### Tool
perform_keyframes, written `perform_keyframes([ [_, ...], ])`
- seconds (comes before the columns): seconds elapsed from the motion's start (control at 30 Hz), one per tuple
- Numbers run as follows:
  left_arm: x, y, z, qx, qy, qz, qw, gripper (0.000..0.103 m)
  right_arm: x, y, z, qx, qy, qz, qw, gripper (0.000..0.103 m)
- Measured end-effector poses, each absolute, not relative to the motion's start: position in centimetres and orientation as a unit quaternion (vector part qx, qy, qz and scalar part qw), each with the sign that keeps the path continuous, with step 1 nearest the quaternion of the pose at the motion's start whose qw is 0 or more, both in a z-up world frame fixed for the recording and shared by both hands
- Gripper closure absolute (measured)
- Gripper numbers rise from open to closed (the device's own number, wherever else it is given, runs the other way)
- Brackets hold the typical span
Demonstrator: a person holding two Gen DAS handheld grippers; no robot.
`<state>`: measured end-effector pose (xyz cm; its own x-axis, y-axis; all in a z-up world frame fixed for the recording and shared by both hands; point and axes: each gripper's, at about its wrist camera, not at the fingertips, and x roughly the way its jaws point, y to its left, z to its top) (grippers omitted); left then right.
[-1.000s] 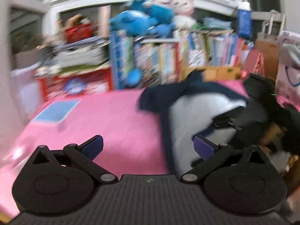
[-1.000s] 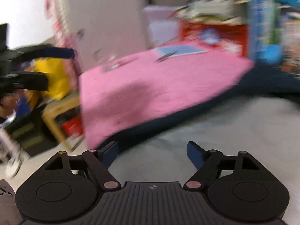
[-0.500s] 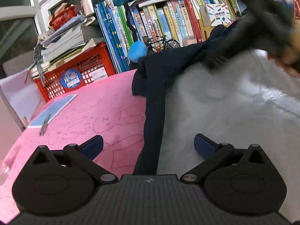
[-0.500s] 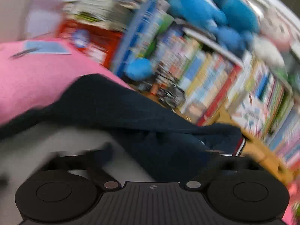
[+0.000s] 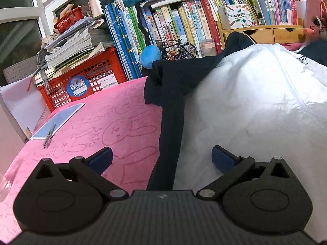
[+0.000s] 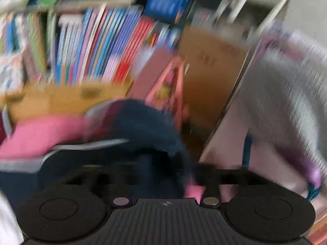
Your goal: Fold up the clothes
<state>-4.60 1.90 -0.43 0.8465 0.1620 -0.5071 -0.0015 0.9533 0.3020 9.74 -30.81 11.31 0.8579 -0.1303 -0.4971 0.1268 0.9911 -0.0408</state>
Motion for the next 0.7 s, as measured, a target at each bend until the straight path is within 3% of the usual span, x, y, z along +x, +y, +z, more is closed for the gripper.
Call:
perform_keyframes([
  [0.03,-4.6,2.0,-0.4,0.146,0.274,0.043,0.95,0.0,9.7,-32.0,11.4,0.01,0.269,-0.069,0.961,0.0],
  [0.23,-4.5,2.2,-0.4,0.143,0.274,0.04,0.95,0.0,9.8,-38.3,12.1,0.101,0.328,-0.065,0.937,0.0],
  [0.37,-4.3,2.8,-0.2,0.125,0.28,0.03,0.951,0.0,16.9,-29.2,9.8,0.252,0.364,0.11,0.89,0.0],
  [0.5,-3.7,4.6,0.3,0.065,0.305,0.004,0.95,0.0,23.8,-18.8,6.4,0.215,0.412,0.101,0.88,0.001],
  [0.53,-3.5,5.1,0.3,0.048,0.312,-0.003,0.949,0.0,25.2,-17.1,5.4,0.19,0.421,0.081,0.883,0.018],
  [0.57,-3.3,5.6,0.3,0.03,0.319,-0.012,0.947,0.0,26.1,-15.9,4.5,0.178,0.432,0.058,0.883,0.082],
  [0.6,-3.0,6.2,0.3,0.014,0.326,-0.019,0.945,0.0,26.5,-15.3,3.9,0.187,0.445,0.047,0.874,0.096],
  [0.7,-3.0,6.8,0.5,-0.008,0.324,-0.026,0.946,0.0,26.1,-11.7,6.6,0.174,0.411,0.088,0.891,0.097],
])
